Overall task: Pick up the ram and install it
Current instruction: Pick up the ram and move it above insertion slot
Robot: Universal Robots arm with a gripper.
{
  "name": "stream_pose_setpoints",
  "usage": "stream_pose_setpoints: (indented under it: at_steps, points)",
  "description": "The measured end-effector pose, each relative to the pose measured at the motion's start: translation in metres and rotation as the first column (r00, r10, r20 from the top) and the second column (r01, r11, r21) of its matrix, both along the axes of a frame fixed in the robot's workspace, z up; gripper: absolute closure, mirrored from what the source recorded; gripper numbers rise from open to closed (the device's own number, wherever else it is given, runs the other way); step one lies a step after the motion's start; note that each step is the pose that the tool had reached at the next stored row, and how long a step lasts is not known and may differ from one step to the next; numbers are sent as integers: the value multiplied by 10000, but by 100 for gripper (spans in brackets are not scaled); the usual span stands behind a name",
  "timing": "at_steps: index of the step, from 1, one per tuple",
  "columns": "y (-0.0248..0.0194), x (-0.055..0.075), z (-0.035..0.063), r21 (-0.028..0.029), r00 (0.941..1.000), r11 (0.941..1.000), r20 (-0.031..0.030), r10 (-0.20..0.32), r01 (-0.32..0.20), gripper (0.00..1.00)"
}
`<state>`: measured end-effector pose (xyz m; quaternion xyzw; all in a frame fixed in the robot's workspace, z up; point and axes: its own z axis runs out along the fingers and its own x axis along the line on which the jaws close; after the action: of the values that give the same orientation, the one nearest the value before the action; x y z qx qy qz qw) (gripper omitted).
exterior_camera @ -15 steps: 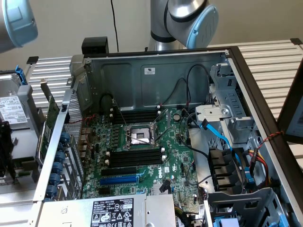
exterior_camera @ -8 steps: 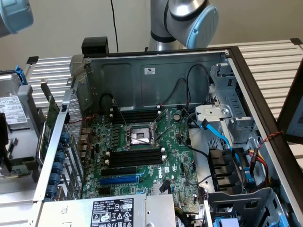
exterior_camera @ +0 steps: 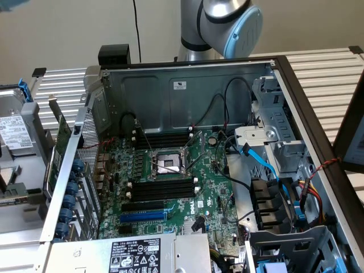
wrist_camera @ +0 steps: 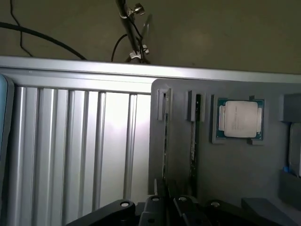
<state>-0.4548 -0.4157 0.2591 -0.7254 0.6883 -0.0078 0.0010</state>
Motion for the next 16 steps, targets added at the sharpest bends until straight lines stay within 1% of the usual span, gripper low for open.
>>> stream_pose_setpoints:
  at_steps: [2, 4, 16]
  points:
    - [-8, 14, 91, 1, 10000, 10000, 1, 3, -3, 86]
    - [-22, 56, 182, 9, 10000, 10000, 2, 4, -4, 86]
    - [-151, 391, 728, 167, 10000, 9999, 1, 8, -8, 86]
